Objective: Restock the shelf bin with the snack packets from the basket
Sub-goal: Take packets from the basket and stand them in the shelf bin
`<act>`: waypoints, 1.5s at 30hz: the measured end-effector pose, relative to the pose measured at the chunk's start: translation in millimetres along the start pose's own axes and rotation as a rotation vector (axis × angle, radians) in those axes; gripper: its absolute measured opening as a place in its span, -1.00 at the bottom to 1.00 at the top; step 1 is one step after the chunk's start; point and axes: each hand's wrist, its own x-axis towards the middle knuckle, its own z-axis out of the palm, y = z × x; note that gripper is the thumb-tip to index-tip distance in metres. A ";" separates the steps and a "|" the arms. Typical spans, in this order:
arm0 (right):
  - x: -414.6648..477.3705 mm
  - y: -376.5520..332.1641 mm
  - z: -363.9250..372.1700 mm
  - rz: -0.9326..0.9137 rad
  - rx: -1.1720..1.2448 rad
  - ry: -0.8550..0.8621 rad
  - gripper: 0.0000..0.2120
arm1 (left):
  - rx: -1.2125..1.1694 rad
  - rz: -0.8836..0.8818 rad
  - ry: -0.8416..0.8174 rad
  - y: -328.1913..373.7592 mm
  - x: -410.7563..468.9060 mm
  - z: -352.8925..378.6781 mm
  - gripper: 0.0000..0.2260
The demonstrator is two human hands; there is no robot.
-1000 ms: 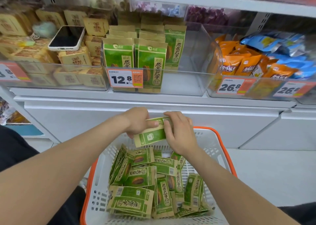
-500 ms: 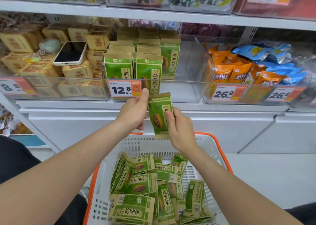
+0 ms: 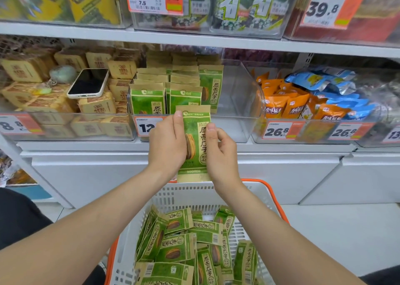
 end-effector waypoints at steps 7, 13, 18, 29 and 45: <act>10.3 -20.9 -5.5 0.035 0.105 0.108 -0.49 | 0.009 0.116 -0.049 18.9 17.0 -4.5 -0.52; 27.0 -37.4 -11.3 0.011 0.039 0.210 -0.49 | 0.227 0.189 -0.143 30.9 24.6 -2.3 -0.48; 39.3 -42.6 -15.7 -0.089 -0.091 0.068 -0.77 | 0.363 0.230 -0.160 38.3 37.3 -6.2 -0.57; 80.5 -38.1 -21.8 0.209 0.059 0.318 -0.67 | -0.312 0.041 -0.633 30.0 37.9 2.4 -0.90; 120.0 -67.0 -26.8 0.358 0.022 0.136 -0.08 | 0.304 0.465 -0.210 29.6 46.4 -2.5 -0.66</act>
